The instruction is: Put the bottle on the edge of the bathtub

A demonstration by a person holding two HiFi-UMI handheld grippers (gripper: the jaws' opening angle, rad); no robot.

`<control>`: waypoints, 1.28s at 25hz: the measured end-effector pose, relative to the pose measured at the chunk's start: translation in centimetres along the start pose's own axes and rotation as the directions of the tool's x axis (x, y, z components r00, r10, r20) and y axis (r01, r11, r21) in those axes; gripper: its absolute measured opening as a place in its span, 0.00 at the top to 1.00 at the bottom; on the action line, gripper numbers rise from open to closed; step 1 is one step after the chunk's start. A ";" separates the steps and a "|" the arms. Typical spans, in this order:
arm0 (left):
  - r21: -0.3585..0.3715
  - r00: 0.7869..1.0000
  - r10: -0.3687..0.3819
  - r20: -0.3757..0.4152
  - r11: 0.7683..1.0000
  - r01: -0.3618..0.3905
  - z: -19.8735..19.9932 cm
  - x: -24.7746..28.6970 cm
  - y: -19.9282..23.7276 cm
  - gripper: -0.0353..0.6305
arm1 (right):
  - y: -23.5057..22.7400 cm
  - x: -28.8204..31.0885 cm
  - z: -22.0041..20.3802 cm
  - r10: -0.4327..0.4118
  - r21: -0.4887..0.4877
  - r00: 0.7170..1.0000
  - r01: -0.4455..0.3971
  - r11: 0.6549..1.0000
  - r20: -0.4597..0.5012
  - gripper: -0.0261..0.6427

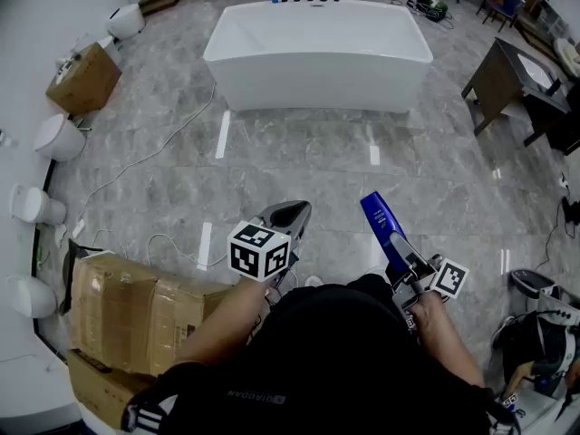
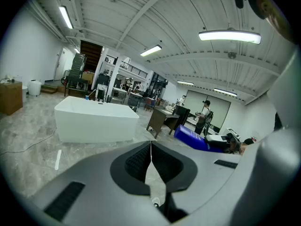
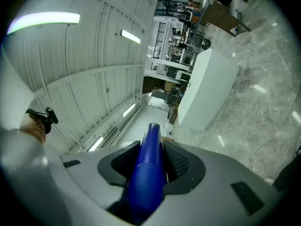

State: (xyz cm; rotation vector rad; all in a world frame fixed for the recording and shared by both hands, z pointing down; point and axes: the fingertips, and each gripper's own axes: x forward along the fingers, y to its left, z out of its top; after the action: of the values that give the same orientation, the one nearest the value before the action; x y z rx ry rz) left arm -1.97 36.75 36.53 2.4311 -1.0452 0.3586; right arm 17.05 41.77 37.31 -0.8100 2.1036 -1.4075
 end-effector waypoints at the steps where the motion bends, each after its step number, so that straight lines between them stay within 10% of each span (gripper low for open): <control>1: -0.005 1.000 0.001 -0.002 1.000 -0.001 -0.2 -0.1 -0.2 0.92 | 0.1 -0.1 -0.2 -0.002 0.001 1.000 0.002 1.000 -0.002 0.71; 32: 0.010 0.998 -0.029 -0.063 1.000 0.030 -2.2 -1.1 0.1 0.92 | 0.5 0.1 0.3 0.011 0.034 0.998 -0.014 0.999 0.062 0.71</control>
State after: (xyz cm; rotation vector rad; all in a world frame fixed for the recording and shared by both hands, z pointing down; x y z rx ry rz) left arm -2.88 38.51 37.95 2.4258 -0.9825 0.4287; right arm 17.06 41.69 36.73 -0.8151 2.0288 -1.3907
